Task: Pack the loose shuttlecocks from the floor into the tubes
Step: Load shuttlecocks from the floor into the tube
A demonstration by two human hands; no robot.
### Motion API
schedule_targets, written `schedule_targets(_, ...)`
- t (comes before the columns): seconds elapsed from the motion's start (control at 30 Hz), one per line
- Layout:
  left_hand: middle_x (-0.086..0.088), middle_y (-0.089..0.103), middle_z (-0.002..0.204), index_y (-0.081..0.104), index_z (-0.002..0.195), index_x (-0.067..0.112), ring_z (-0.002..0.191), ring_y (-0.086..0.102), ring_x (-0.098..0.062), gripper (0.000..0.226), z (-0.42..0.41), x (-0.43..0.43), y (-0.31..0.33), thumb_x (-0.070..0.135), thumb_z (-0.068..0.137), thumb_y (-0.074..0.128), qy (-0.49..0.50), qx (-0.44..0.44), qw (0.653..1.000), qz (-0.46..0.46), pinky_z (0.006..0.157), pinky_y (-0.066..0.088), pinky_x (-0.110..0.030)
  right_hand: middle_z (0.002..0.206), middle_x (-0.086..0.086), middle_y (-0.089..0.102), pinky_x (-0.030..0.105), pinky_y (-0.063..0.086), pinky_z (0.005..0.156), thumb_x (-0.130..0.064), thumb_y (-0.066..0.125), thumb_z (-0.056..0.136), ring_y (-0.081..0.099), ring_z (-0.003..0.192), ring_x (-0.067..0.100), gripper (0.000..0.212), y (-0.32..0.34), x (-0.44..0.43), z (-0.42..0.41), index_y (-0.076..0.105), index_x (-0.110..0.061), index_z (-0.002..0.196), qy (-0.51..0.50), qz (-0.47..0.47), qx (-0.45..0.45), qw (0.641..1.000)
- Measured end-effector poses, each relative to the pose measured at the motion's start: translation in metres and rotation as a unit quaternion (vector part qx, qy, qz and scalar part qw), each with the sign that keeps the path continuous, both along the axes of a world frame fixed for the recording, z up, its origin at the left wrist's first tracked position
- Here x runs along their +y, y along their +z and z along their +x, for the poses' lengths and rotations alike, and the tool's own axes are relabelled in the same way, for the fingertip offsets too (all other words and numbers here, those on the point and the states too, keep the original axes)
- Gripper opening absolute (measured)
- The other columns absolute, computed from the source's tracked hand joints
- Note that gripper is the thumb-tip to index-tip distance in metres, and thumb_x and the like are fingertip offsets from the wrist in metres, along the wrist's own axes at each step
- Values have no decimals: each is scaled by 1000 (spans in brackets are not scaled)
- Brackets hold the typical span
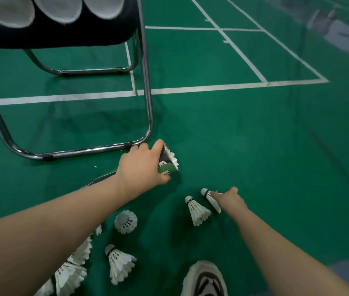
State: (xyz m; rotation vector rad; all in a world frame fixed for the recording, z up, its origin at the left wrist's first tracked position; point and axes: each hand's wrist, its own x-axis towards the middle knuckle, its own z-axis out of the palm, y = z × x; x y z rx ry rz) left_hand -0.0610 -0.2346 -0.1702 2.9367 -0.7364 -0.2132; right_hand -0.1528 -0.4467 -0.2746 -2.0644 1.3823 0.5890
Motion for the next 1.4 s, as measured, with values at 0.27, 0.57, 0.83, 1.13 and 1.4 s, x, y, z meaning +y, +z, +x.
schedule_targets(0.27, -7, 50, 107, 29, 129, 23, 100, 48, -28, 72, -24, -19, -12, 55, 75, 63, -35, 13, 998, 50, 77, 43, -37, 123, 15, 54, 29, 41, 63, -2, 46, 89, 55, 87, 25, 51, -15, -14, -8, 36, -12, 139, -177, 71, -216, 957)
schedule_targets(0.57, -7, 50, 108, 29, 129, 24, 100, 48, -27, 73, -30, -6, -11, 56, 74, 64, -7, 13, 998, 60, 77, 43, -37, 77, -10, 60, 16, 41, 63, -1, 46, 90, 51, 66, 2, 35, 70, 28, 8, 52, -34, 99, 86, 148, -510, 843)
schedule_targets(0.83, -6, 50, 105, 32, 121, 23, 99, 49, -28, 67, -46, 13, 8, 53, 72, 66, 43, 17, 998, 29, 77, 44, -38, 71, -17, 66, 21, 44, 72, -7, 50, 92, 57, 71, 1, 25, 107, 81, 2, 52, -32, 92, 177, 241, -473, 828)
schedule_targets(1.13, -6, 51, 108, 29, 133, 23, 102, 50, -29, 74, -59, 40, 38, 52, 74, 63, 35, -44, 998, 30, 77, 45, -39, 100, -4, 66, 20, 43, 85, -29, 56, 89, 58, 92, 5, 21, 127, 113, 1, 65, -14, 101, 273, 454, -324, 784)
schedule_targets(1.4, -6, 50, 111, 27, 134, 27, 105, 48, -28, 74, -63, 33, 39, 54, 74, 62, 17, -49, 998, 18, 80, 44, -39, 89, 0, 68, 14, 49, 74, -19, 60, 86, 64, 78, 4, 10, 131, 107, -6, 66, -14, 92, 202, 451, -403, 771)
